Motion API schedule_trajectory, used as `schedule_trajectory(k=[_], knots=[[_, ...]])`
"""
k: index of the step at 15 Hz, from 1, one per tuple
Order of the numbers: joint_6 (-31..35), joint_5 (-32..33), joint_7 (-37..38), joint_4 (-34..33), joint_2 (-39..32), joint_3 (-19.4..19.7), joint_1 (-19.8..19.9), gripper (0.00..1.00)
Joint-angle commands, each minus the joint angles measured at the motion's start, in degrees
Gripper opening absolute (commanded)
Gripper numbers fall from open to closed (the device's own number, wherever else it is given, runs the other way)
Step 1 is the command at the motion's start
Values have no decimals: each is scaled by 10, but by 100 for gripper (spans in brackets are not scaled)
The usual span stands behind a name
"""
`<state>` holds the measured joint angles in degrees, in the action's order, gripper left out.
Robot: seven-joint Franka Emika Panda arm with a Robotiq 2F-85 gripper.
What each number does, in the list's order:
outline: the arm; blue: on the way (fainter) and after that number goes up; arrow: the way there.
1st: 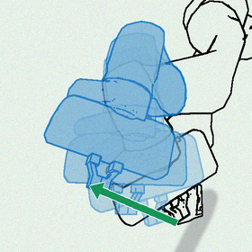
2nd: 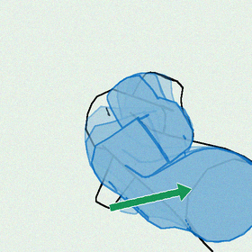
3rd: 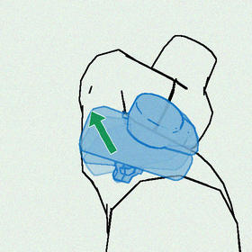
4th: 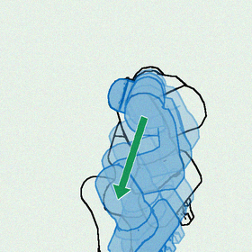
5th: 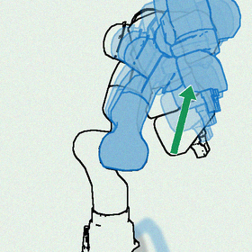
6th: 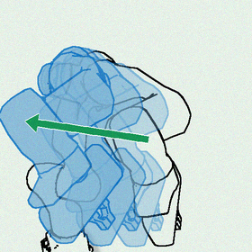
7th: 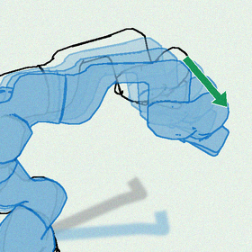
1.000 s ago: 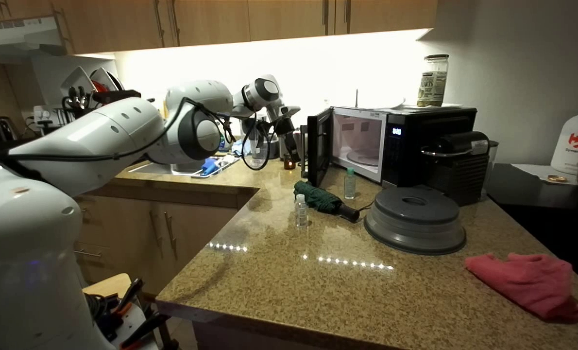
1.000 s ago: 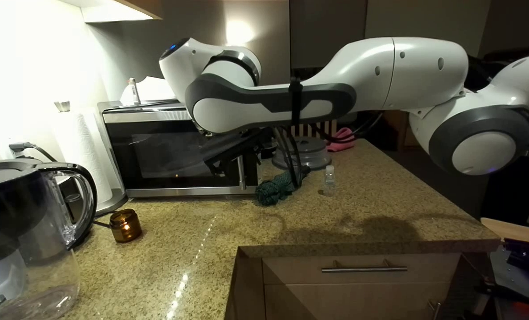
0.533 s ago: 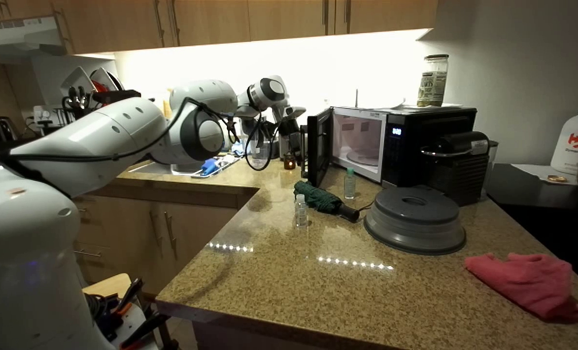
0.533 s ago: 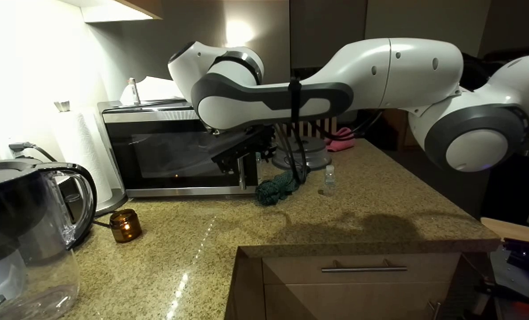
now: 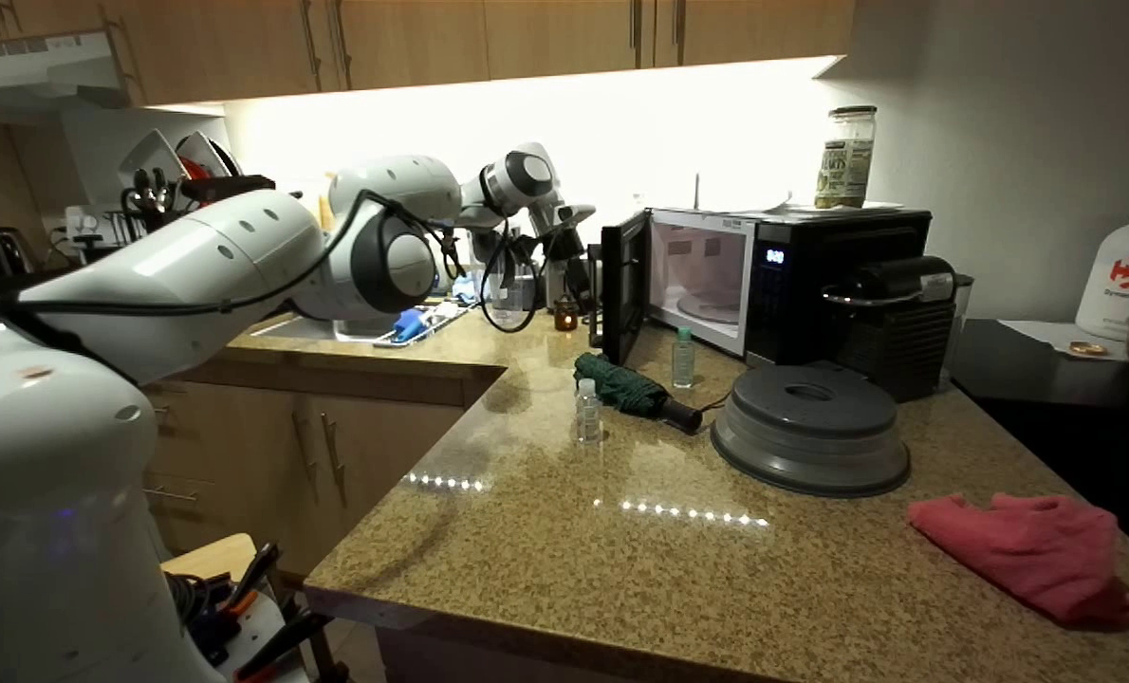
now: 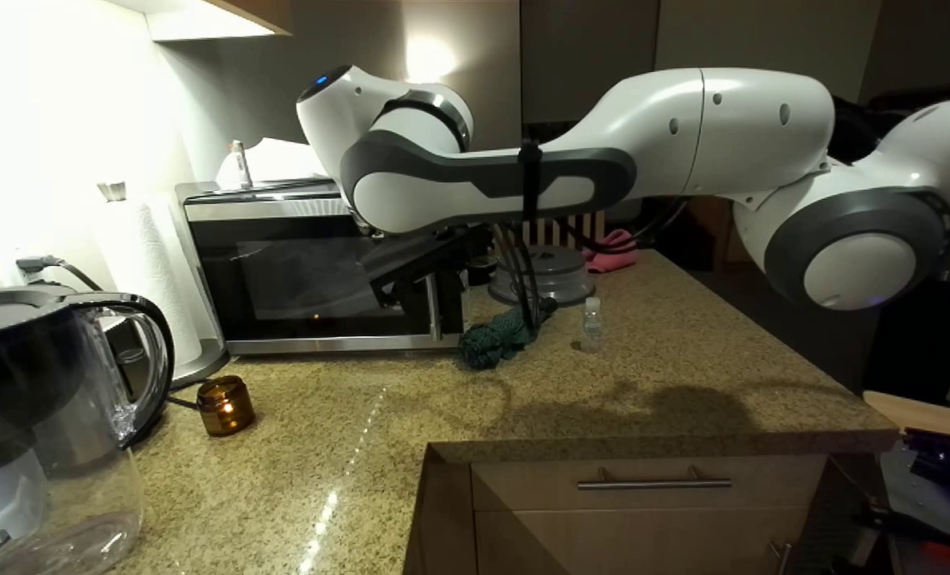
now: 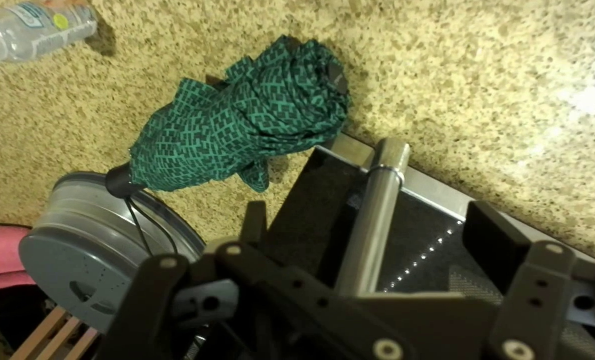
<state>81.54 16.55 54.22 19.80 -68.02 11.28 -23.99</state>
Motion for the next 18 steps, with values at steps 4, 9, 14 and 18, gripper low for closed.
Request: schedule_trajectory(k=[4,9,14,18], knots=[[0,-11,-70,-2,25,-16,-6,100],[-7,-12,-123,-2,47,-24,-8,100],[-35,-17,-172,-2,69,-30,-4,100],[-63,-22,-193,-1,83,-34,-3,100]])
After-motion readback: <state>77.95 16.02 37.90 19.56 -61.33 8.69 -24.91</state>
